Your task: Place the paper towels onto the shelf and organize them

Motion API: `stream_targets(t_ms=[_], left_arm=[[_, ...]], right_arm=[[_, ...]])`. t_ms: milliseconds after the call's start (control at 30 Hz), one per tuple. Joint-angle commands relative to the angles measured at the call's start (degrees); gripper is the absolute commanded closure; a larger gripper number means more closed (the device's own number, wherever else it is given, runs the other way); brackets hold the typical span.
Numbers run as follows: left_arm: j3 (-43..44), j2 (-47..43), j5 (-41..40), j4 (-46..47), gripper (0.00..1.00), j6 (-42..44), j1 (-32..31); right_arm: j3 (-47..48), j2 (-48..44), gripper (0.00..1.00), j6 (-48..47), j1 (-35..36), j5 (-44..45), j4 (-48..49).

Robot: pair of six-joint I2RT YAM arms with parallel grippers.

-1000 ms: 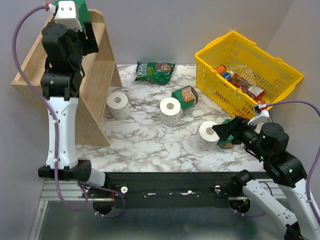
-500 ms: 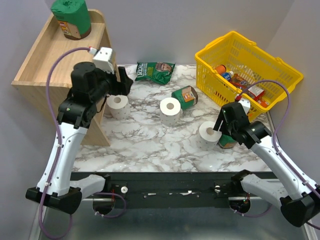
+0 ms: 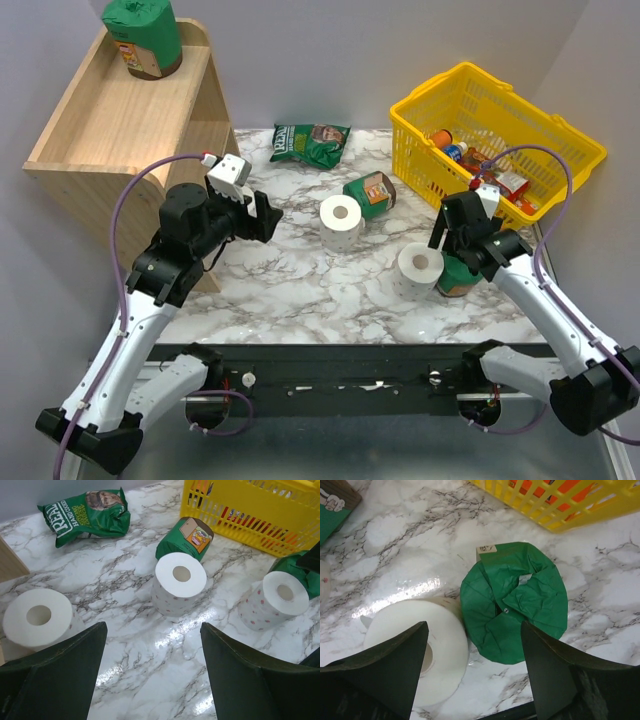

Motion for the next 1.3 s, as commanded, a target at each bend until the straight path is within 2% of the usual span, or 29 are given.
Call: stream_targets(t_ms=[0, 100, 300, 567, 933, 1167, 1267], left_arm=[[-1.13, -0.19, -1.85, 3.5, 0.14, 1.46, -0.59], [-0.95, -0.01, -1.67, 3.49, 0.14, 1.46, -1.03], [-0.51, 0.34, -3.6, 2.35, 0.14, 1.81, -1.3], [1.42, 0.95, -4.57, 1.21, 0.14, 2.07, -1.56], [1.86, 1.48, -5.01, 0.15, 0.14, 1.98, -1.74], [2.12, 0.87, -5.63, -0.37, 0.13, 2.07, -1.82], [2.21, 0.78, -5.63, -0.46, 0.12, 1.98, -1.82]], right_arm=[[0.59, 3.27, 0.1, -4.48, -2.43, -0.04, 5.82], [-1.25, 4.24, 0.1, -5.09, -3.14, -3.37, 8.37], [-5.56, 6.09, 0.11, -5.27, -3.49, -3.73, 11.1], [-10.21, 3.9, 0.25, -2.72, -3.49, -5.5, 10.14], [-12.16, 6.97, 0.35, -2.63, -3.49, -3.39, 13.39], [-10.49, 7.06, 0.37, -2.89, -3.49, -0.67, 13.39], [-9.87, 6.18, 0.31, -2.72, -3.49, 1.09, 12.86]])
